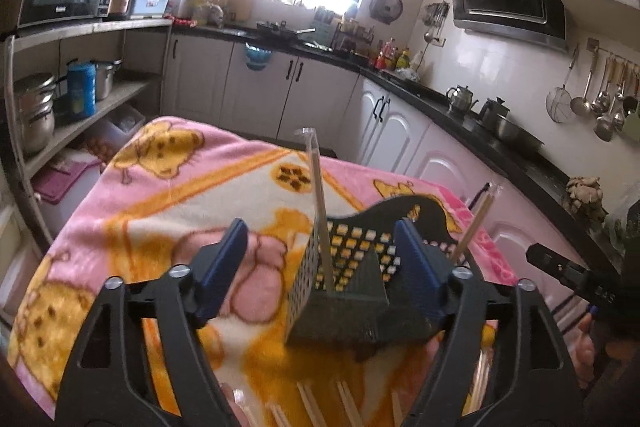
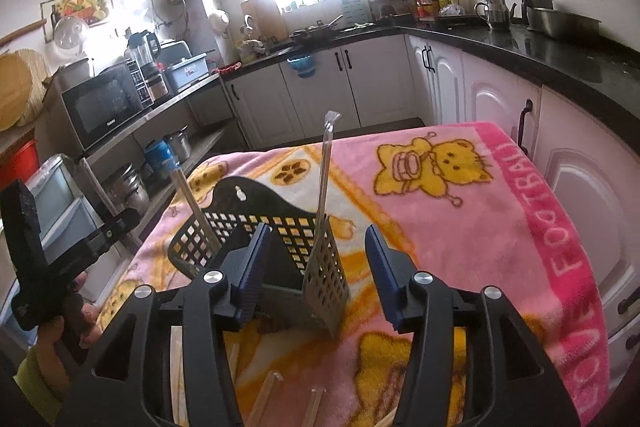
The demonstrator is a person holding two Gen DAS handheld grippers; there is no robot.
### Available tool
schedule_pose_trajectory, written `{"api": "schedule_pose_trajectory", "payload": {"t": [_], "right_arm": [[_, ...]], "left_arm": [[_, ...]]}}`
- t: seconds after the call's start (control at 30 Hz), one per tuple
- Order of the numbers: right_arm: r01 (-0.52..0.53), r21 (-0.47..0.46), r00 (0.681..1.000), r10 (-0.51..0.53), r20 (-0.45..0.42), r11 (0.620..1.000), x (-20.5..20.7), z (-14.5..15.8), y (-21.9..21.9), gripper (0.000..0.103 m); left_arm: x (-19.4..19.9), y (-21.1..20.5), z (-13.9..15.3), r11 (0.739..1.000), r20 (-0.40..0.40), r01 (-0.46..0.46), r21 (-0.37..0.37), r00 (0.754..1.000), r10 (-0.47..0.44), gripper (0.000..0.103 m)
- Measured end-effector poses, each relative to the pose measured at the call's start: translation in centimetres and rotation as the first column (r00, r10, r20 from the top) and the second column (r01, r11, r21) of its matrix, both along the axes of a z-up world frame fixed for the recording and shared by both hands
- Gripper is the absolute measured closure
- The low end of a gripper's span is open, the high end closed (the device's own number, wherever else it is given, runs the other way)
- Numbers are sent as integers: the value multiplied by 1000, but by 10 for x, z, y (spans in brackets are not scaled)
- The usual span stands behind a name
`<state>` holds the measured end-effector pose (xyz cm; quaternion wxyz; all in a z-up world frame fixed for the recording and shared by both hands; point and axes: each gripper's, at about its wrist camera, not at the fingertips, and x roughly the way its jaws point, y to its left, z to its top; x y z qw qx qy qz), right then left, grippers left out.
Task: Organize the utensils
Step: 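Withdraw both tools from the caddy back toward the chopsticks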
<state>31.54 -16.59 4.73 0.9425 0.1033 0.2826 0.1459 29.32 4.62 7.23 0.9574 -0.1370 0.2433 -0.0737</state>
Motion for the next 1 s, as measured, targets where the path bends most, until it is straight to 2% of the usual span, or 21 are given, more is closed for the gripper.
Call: {"api": "schedule_pose_trajectory", "payload": {"t": [0.17, 0.27, 0.43, 0.77, 1.0], "right_arm": [[-15, -19, 1000, 15, 3, 1000, -12, -5, 4, 47], [-21, -30, 1000, 21, 1, 999, -19, -8, 7, 42], [-45, -64, 999, 45, -9, 997, -32, -16, 17, 36], [-49, -91, 997, 44, -63, 995, -49, -39, 13, 36], [-36, -118, 995, 25, -93, 992, -62, -56, 0, 36]], "left_arm": [[-17, 2, -8, 1000, -32, -1, 11, 999, 2, 16], [-26, 3, -11, 1000, -49, -1, 20, 999, 2, 13], [-42, 4, -17, 999, -64, 13, 34, 998, -11, 12], [-63, 3, -33, 999, -109, 17, 34, 994, -13, 12], [-73, -6, -57, 998, -171, 54, 45, 984, -45, 12]]}}
